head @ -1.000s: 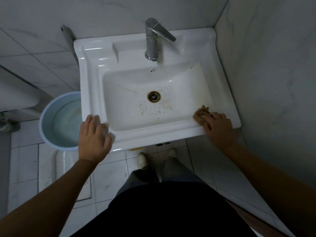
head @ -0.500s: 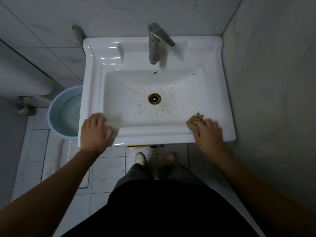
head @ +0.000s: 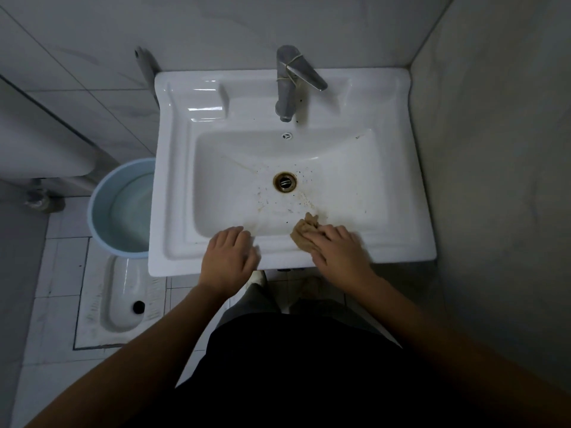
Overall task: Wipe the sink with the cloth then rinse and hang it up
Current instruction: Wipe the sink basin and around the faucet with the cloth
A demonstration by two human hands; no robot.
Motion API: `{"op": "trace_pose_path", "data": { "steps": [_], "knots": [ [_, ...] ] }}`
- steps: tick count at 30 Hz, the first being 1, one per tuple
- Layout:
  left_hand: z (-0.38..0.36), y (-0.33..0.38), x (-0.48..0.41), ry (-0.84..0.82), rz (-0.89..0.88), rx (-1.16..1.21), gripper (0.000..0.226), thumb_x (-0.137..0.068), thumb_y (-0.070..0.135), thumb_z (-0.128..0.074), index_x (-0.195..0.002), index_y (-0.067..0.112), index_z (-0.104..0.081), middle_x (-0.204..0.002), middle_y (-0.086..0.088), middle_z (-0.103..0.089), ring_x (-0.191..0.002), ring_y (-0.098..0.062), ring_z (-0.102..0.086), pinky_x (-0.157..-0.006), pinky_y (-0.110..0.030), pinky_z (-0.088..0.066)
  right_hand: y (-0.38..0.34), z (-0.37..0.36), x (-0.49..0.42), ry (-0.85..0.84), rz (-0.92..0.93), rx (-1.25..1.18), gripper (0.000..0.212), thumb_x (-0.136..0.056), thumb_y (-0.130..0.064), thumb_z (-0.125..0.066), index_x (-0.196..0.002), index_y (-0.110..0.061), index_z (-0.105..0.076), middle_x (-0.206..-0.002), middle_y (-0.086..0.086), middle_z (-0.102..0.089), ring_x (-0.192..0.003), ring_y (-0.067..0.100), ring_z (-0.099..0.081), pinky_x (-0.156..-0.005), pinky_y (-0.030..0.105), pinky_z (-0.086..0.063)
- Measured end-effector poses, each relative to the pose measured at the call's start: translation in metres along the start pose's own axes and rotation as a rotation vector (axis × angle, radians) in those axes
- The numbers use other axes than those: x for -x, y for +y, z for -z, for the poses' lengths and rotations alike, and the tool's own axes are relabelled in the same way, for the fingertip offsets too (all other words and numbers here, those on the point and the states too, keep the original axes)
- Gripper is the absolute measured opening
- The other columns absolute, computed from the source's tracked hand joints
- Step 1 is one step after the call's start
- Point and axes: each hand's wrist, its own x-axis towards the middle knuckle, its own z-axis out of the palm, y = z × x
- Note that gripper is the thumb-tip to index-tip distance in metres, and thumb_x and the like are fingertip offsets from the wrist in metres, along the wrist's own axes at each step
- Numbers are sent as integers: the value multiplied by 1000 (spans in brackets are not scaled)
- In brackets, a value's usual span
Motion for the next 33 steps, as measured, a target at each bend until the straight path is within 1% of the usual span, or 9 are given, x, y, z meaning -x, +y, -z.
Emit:
{"op": "trace_pose_path", "data": {
  "steps": [5,10,15,18,22,25,27,31,33],
  "knots": [
    [-1,-1,-2,-15,-12,4,27,-99,34,-47,-109,13,-60,-113,-7,-65,-105,-24,-59,-97,-37,-44,42,7,21,82,-173,36,45,-97,-28,-48,-142,-28,-51,-130,0,-57,-112,21,-49,-92,38,-42],
    [-1,-5,-4,-46,-7,57,30,-99,37,-44,-109,14,-58,-117,-7,-63,-108,-24,-58,-96,-39,-45,69,12,32,110,-411,35,53,-94,-36,-36,-140,-19,-55,-129,12,-59,-112,33,-53,-91,44,-45],
    [3,-15,-15,-104,-46,47,36,-96,44,-40,-109,16,-59,-117,-4,-62,-108,-24,-56,-93,-38,-44,47,7,12,137,-540,23,42,-93,-24,-56,-134,-17,-58,-126,16,-59,-111,38,-52,-92,47,-44],
    [11,-23,-24,-124,-41,76,48,-94,49,-35,-117,17,-61,-122,-3,-63,-113,-24,-57,-98,-40,-44,17,7,-7,82,-529,18,42,-93,-25,-54,-135,-20,-56,-125,13,-59,-110,33,-52,-93,42,-42],
    [21,-34,-35,-109,18,123,54,-93,50,-32,-121,15,-61,-122,-3,-65,-113,-25,-58,-97,-41,-45,-40,1,-37,-30,-342,-17,42,-92,-27,-54,-134,-26,-56,-121,9,-59,-107,28,-51,-91,40,-43],
    [25,-40,-41,-109,63,130,52,-92,48,-34,-121,15,-62,-119,-4,-68,-109,-26,-61,-93,-41,-47,-74,-3,-60,-111,-200,-106,41,-95,-31,-50,-136,-33,-55,-119,8,-60,-107,26,-51,-90,40,-45],
    [28,-44,-44,-118,79,136,53,-92,48,-35,-122,14,-62,-116,-4,-70,-106,-26,-63,-90,-41,-48,-79,-1,-71,-105,-191,-201,41,-96,-36,-51,-137,-36,-55,-118,7,-60,-105,26,-55,-89,39,-49],
    [36,-50,-52,-112,111,161,53,-93,48,-35,-123,14,-62,-114,-5,-72,-103,-26,-66,-88,-40,-51,-57,15,-75,-17,-344,-587,42,-97,-40,-56,-138,-30,-56,-121,3,-61,-79,16,-73,-78,40,-62],
    [39,-51,-57,-120,140,174,47,-97,45,-40,-127,14,-61,-117,-5,-71,-101,-26,-68,-87,-39,-52,-39,25,-75,44,-458,-775,45,-96,-37,-62,-140,-28,-55,-124,-1,-62,-77,15,-75,-73,38,-64]
  ]
}}
